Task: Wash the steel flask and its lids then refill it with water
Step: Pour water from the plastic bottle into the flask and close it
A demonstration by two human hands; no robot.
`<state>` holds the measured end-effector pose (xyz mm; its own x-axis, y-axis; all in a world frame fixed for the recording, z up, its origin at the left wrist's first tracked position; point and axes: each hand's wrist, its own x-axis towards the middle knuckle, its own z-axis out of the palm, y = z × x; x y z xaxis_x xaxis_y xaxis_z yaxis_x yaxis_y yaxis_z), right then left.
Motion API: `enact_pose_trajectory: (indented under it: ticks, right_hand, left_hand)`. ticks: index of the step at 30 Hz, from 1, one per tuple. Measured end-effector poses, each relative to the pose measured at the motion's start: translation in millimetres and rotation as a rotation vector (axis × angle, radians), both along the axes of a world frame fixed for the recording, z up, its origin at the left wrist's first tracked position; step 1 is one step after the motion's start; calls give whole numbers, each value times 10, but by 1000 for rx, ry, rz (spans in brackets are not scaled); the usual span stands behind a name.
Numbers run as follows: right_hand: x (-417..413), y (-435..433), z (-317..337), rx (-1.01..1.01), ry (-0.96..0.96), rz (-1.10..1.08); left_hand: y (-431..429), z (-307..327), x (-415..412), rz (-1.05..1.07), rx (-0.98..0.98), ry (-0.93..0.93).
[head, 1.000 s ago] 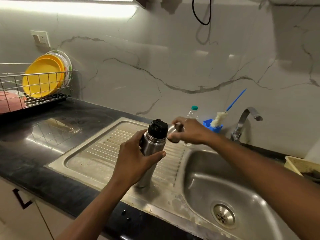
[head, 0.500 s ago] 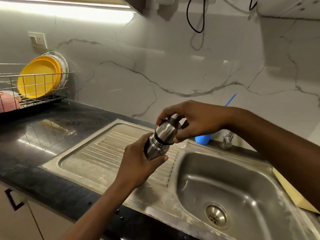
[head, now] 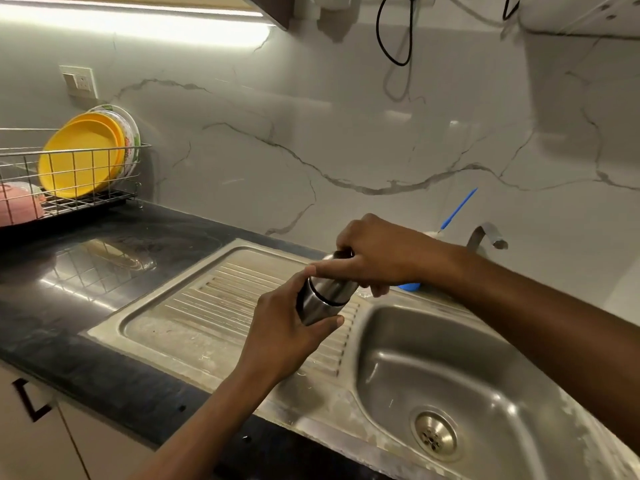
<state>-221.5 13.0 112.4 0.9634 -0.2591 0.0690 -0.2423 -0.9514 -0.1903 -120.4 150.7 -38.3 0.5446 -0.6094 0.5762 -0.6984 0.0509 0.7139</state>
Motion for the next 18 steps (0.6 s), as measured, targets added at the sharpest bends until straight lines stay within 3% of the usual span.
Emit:
enact_pose_trajectory:
  ticks: [5, 10, 12, 18]
  right_hand:
    - [29, 47, 8, -215, -8, -71]
    - [-101, -161, 240, -7, 155, 248]
    - [-97, -219, 194, -24, 138, 288]
    - [-17, -83, -83, -55, -13, 0]
  left_hand:
    - [-9, 2, 33, 18, 6, 3]
    - [3, -3, 42, -2, -7, -2]
    - [2, -11, 43, -5, -15, 4]
    - [0, -4, 12, -4, -11, -17]
